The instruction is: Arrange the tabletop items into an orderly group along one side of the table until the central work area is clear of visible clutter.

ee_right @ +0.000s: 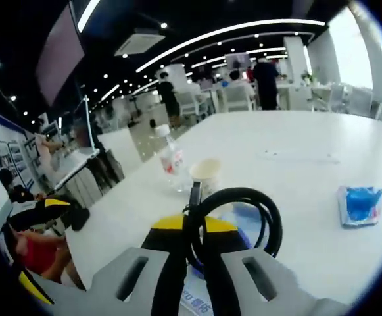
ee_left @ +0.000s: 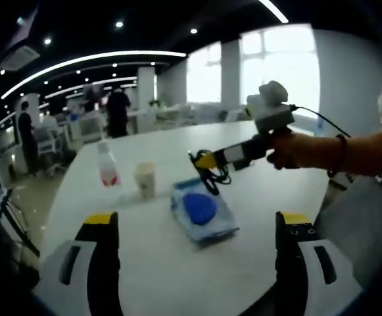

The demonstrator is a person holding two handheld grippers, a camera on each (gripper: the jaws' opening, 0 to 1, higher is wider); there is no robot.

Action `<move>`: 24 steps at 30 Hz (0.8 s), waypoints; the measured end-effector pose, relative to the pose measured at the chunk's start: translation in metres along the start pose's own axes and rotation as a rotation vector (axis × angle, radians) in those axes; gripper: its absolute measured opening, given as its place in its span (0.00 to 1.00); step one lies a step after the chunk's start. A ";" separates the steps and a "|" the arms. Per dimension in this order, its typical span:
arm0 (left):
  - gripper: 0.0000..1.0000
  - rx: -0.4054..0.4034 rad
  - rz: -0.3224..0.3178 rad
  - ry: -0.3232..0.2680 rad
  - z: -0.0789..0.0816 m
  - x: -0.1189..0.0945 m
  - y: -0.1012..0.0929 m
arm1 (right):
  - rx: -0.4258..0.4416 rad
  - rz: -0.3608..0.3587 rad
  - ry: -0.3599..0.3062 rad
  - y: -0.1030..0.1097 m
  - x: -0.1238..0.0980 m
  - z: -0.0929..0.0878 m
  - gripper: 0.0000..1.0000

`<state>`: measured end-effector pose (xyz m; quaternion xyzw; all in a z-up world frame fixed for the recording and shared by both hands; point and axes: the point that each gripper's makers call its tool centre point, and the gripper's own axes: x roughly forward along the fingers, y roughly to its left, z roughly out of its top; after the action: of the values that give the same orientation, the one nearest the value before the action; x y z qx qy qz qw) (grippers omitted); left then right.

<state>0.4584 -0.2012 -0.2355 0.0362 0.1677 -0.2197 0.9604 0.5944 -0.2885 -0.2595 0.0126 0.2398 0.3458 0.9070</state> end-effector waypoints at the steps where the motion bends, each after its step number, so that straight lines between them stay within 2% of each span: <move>1: 0.96 0.002 -0.005 0.000 0.000 0.001 -0.002 | -0.005 -0.012 0.000 -0.004 -0.003 0.000 0.07; 11: 0.96 0.012 -0.042 0.006 0.002 0.010 -0.018 | 0.058 -0.114 0.012 -0.051 -0.036 -0.018 0.07; 15: 0.95 0.016 -0.056 0.022 0.000 0.015 -0.023 | 0.059 -0.159 0.020 -0.069 -0.046 -0.027 0.07; 24: 0.95 0.025 -0.075 0.025 0.001 0.021 -0.027 | 0.069 -0.238 0.060 -0.104 -0.056 -0.047 0.07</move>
<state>0.4654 -0.2341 -0.2416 0.0445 0.1781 -0.2573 0.9487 0.6021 -0.4103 -0.2969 0.0051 0.2784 0.2273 0.9332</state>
